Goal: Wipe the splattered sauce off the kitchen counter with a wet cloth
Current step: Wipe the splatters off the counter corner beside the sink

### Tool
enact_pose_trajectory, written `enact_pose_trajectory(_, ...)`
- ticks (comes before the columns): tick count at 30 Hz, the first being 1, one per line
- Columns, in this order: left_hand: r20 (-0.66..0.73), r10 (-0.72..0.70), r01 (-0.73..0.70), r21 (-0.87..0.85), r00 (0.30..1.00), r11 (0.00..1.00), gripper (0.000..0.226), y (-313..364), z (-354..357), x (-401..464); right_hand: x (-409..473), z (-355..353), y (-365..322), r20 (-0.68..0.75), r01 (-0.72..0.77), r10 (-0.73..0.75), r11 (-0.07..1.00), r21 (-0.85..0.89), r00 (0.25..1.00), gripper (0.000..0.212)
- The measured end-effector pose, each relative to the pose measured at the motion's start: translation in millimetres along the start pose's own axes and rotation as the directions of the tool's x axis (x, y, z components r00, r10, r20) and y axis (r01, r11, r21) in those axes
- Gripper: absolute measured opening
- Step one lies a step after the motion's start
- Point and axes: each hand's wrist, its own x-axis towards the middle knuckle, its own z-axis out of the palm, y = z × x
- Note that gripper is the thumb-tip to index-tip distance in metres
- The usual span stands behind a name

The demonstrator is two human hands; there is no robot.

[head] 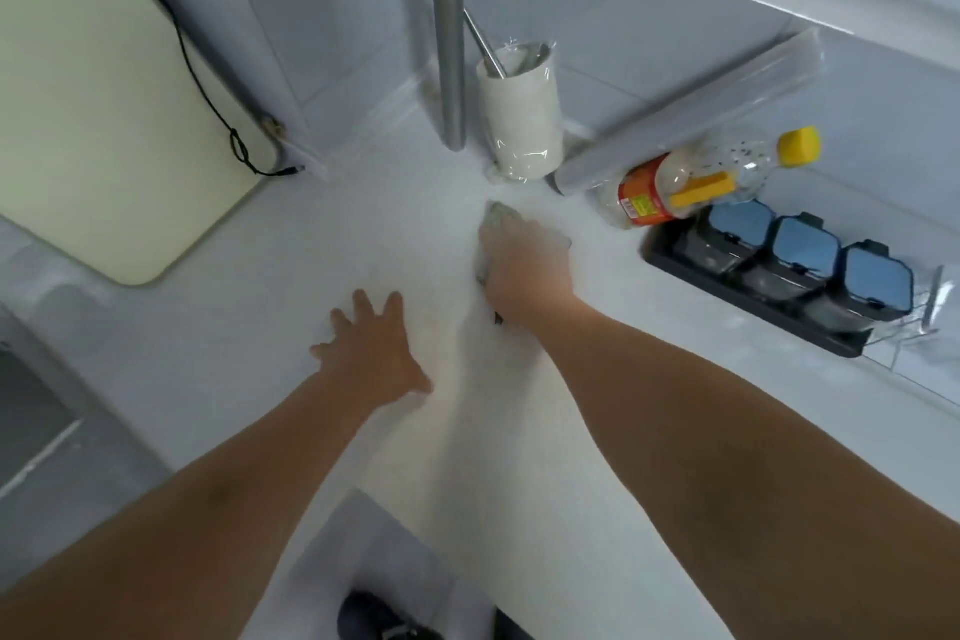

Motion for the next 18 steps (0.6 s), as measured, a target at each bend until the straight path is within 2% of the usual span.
enact_pose_trajectory(2,0.054,0.031,-0.029,-0.041,0.998,0.999,0.135,33.1,9.7,-7.4,-27.8,0.3,36.4,-0.034,-0.075,0.075,0.997,0.019,0.997,0.063)
enact_pose_trajectory(6,0.075,-0.002,-0.002,0.053,0.997,0.999,0.152,68.5,27.9,-18.5,-85.7,3.3,98.3,-0.021,-0.226,0.226,0.974,0.019,0.974,0.062)
enact_pose_trajectory(11,0.062,-0.007,0.003,0.062,0.998,0.998,0.154,67.9,25.4,-22.5,-151.2,11.4,166.8,-0.024,-0.398,0.399,0.917,0.038,0.917,0.062)
enact_pose_trajectory(13,0.056,-0.004,0.000,0.075,0.998,0.997,0.153,69.2,23.0,-24.0,-175.8,12.4,191.6,-0.020,-0.550,0.553,0.832,0.068,0.833,0.063)
enact_pose_trajectory(16,0.039,0.004,-0.007,0.071,0.999,0.997,0.154,69.6,21.8,-24.9,-190.7,13.2,186.0,0.006,-0.763,0.771,0.630,0.142,0.637,0.064)
enact_pose_trajectory(17,0.028,0.004,-0.006,0.069,1.000,0.998,0.152,68.7,22.0,-24.6,-187.2,13.6,170.4,0.011,-0.789,0.798,0.594,0.156,0.602,0.065)
enact_pose_trajectory(18,0.018,0.012,-0.013,0.063,1.000,0.998,0.150,68.1,22.6,-24.1,-180.6,15.1,149.8,0.011,-0.781,0.790,0.603,0.164,0.612,0.066)
